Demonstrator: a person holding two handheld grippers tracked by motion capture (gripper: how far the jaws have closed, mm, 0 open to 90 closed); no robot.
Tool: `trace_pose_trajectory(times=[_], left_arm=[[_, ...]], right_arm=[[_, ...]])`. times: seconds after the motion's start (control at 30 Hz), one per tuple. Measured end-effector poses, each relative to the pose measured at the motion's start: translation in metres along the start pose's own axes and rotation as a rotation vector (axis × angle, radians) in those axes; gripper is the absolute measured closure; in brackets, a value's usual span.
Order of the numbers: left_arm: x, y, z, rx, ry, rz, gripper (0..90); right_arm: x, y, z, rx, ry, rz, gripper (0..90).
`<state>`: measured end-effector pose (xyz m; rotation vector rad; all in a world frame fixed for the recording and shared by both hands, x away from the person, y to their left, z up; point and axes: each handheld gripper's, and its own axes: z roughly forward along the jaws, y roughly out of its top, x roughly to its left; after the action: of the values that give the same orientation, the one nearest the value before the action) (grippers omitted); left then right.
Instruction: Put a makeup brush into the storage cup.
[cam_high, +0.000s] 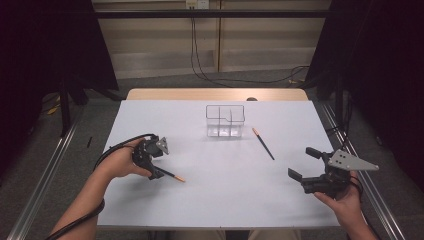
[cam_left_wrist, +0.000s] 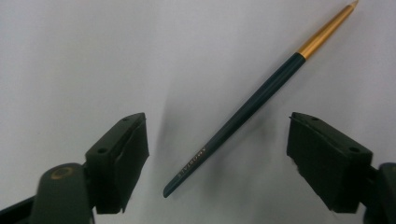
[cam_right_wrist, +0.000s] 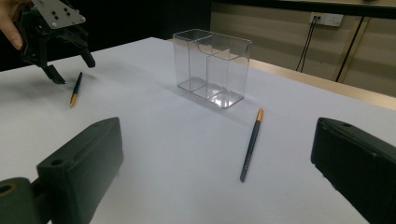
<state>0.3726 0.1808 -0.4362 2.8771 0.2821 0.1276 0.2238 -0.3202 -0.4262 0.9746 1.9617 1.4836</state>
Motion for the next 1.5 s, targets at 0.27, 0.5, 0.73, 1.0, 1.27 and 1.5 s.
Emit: trace_pose_trajectory(times=[0.27,0.5,0.73,1.0,1.27,1.5], left_arm=[[0.000,0.001,0.002,0.026,-0.016,0.026,33.8],[0.002,0.003,0.003,0.049,-0.037,0.060,40.3],[0.002,0.004,0.007,0.061,-0.045,0.064,46.6],[0.003,0.007,0.008,0.091,-0.090,0.037,58.9],[0.004,0.009,0.008,0.107,-0.118,-0.005,66.5],[0.006,0.013,0.008,0.145,-0.137,-0.015,79.2]], right_arm=[[-0.001,0.000,-0.001,-0.001,0.000,0.000,2.0],[-0.001,0.000,0.000,0.002,0.000,-0.002,2.2],[-0.001,-0.001,-0.001,0.002,0.000,0.000,2.2],[-0.001,-0.001,0.000,0.005,0.002,-0.001,2.3],[-0.001,-0.001,0.000,0.007,0.004,-0.003,2.4],[0.000,-0.001,0.000,0.005,0.002,-0.002,2.4]])
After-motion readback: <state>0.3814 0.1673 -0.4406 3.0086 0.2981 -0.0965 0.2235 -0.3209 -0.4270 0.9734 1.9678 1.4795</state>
